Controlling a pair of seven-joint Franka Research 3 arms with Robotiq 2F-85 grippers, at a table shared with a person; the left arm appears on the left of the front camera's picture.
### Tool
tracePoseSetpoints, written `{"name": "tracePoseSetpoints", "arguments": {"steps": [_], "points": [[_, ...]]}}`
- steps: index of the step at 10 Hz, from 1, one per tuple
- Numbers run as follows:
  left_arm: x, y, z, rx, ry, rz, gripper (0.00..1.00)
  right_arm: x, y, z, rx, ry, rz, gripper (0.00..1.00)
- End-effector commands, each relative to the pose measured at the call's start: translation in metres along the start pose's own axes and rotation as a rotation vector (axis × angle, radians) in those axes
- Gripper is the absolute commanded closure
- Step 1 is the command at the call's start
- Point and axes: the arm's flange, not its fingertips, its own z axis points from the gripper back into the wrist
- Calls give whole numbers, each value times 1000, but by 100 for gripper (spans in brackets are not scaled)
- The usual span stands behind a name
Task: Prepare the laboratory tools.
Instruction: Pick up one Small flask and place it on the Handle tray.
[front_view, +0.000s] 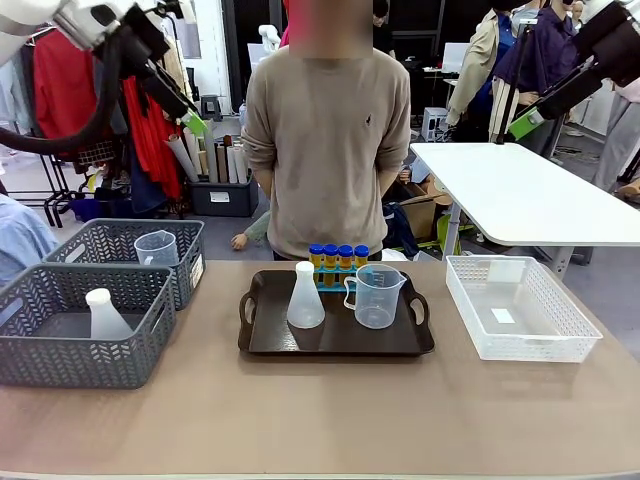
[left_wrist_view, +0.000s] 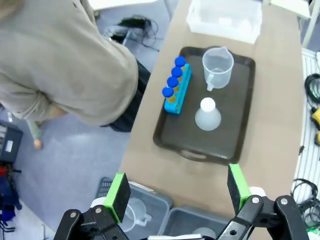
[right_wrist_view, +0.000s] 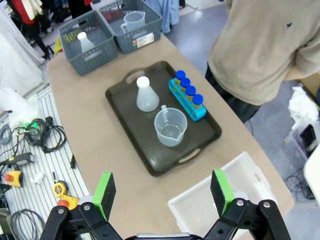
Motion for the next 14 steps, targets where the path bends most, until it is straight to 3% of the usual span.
{"name": "tracePoseSetpoints", "arguments": {"steps": [1, 4, 7, 9, 10, 11, 14], "points": [[-18, -6, 12, -26, -115, -41, 0, 1, 0, 1, 6, -8, 4, 0], [-26, -4, 26, -89, -212, -59, 0, 1, 0, 1, 6, -8, 4, 0], [-21, -9, 30, -100, -209, -71, 0, 1, 0, 1, 6, -8, 4, 0], [-19, -9, 30, -95, -193, -69, 0, 1, 0, 1, 6, -8, 4, 0], [-17, -8, 21, -45, -57, -89, 0, 1, 0, 1, 6, -8, 4, 0], [-15, -5, 29, -98, -188, -53, 0, 1, 0, 1, 6, -8, 4, 0], [-15, -5, 29, -98, -188, -53, 0, 1, 0, 1, 6, -8, 4, 0]]}}
